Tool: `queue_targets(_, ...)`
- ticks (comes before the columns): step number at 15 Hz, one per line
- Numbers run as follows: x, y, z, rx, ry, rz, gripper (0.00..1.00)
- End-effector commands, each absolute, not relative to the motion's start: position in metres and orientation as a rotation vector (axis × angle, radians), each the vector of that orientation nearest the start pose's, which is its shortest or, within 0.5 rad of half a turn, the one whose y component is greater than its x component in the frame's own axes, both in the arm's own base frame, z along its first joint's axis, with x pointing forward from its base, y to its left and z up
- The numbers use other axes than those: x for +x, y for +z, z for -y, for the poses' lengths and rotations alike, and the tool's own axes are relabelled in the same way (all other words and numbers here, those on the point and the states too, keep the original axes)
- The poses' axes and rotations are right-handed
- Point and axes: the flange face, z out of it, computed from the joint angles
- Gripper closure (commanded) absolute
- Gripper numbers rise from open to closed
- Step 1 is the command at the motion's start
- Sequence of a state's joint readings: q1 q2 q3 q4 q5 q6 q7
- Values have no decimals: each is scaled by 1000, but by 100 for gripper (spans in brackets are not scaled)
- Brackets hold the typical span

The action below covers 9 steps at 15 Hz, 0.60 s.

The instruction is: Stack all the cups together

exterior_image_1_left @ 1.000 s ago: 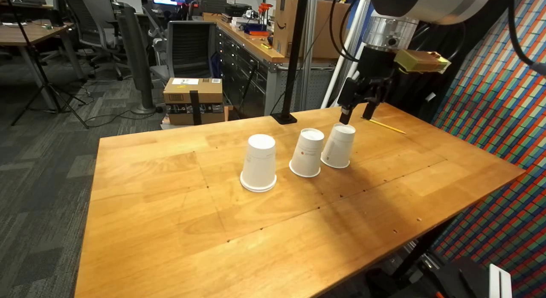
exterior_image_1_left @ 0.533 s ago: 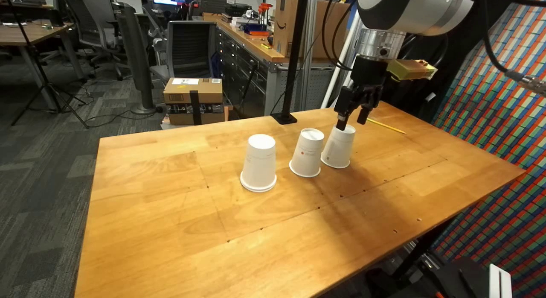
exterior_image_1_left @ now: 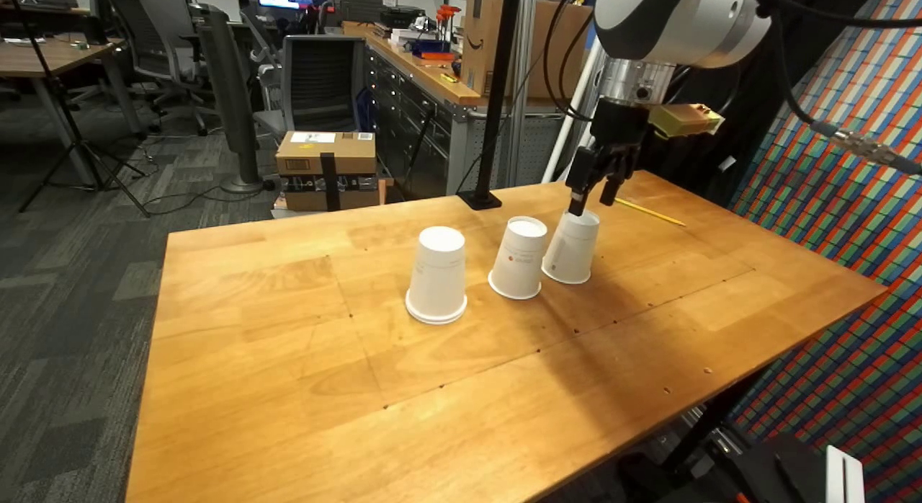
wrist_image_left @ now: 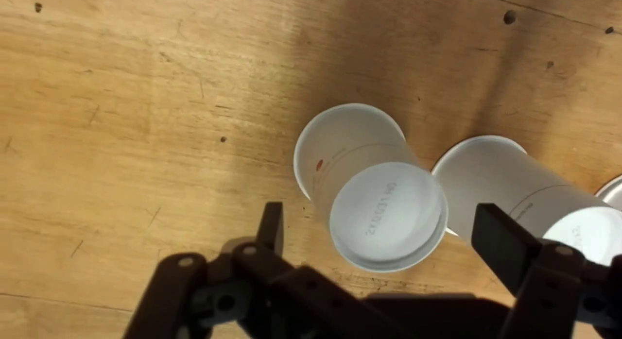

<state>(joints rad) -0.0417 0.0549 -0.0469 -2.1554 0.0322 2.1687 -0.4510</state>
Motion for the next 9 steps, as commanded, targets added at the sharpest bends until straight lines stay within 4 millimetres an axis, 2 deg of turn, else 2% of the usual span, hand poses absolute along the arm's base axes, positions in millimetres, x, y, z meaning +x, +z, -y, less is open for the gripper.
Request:
queue_targets(1,562,369,47,-3071,44,588,0)
queue_targets(9,579,353,35,-3067,89,597,0)
